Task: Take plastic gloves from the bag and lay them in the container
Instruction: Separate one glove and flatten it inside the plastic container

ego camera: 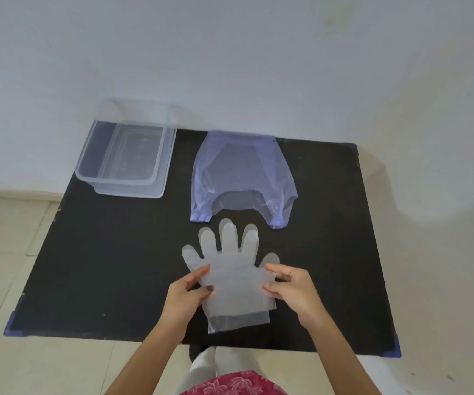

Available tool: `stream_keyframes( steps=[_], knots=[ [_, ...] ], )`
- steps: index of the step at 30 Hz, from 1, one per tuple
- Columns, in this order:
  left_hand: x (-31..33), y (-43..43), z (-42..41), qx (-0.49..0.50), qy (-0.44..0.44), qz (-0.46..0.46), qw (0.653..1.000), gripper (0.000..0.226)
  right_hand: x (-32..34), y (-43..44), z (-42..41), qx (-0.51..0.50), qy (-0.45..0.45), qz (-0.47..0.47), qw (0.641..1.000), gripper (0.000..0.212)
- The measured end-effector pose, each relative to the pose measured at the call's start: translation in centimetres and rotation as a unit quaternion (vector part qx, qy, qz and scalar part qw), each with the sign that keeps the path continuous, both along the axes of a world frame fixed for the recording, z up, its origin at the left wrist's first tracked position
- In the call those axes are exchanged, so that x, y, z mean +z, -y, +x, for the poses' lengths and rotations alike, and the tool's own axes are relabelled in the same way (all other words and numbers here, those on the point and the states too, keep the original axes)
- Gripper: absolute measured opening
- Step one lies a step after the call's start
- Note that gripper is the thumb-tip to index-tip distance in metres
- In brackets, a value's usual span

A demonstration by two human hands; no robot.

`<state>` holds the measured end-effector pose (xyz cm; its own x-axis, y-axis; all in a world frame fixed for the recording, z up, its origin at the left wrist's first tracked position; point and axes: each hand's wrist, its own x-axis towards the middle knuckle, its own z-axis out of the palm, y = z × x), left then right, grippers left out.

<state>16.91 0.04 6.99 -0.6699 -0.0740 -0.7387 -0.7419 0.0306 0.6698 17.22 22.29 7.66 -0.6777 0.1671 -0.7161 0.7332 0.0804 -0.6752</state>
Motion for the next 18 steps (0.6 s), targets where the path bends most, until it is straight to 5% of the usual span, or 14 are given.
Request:
stream_keyframes(
  steps=[18],
  knots=[
    [12.3,8.4,-11.8,0.052,-0.117,0.071,0.989,0.052,12.9,5.0,-14.8,0.077,-0.122,-0.094,0.985,0.040]
  ],
)
